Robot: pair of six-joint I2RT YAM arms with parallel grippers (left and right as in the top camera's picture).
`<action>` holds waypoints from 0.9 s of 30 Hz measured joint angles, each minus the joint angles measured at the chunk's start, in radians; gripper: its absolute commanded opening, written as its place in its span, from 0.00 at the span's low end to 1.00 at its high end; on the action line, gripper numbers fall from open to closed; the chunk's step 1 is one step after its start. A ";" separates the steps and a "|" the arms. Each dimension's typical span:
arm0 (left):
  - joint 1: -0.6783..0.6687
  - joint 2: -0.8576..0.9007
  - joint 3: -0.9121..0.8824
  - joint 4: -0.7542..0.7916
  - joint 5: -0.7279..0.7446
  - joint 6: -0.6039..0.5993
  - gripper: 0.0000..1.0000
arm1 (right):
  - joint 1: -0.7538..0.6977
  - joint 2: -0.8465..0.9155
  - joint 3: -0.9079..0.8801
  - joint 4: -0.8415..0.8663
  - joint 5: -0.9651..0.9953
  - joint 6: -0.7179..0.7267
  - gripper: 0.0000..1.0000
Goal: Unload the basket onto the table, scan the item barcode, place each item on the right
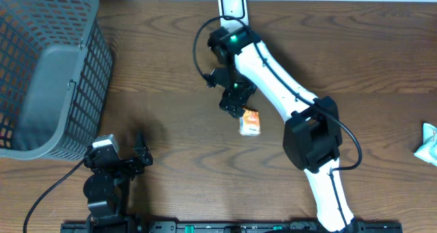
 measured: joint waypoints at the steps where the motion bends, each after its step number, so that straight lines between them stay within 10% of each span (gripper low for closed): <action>1: 0.000 0.000 0.000 0.000 0.000 0.000 1.00 | -0.002 0.000 0.000 0.011 -0.003 0.011 0.99; 3: 0.000 0.000 0.000 0.000 0.000 0.000 1.00 | 0.000 0.000 0.000 0.054 -0.019 0.040 0.86; 8: 0.000 0.000 0.000 0.000 0.000 0.000 1.00 | 0.006 0.000 0.000 0.101 -0.113 0.235 0.02; 15: 0.000 0.000 0.000 0.000 0.000 0.000 1.00 | 0.026 0.000 -0.023 0.096 -0.152 0.552 0.01; 27: 0.000 0.000 0.000 0.000 0.000 0.000 1.00 | 0.070 0.000 -0.333 0.110 -0.159 0.696 0.01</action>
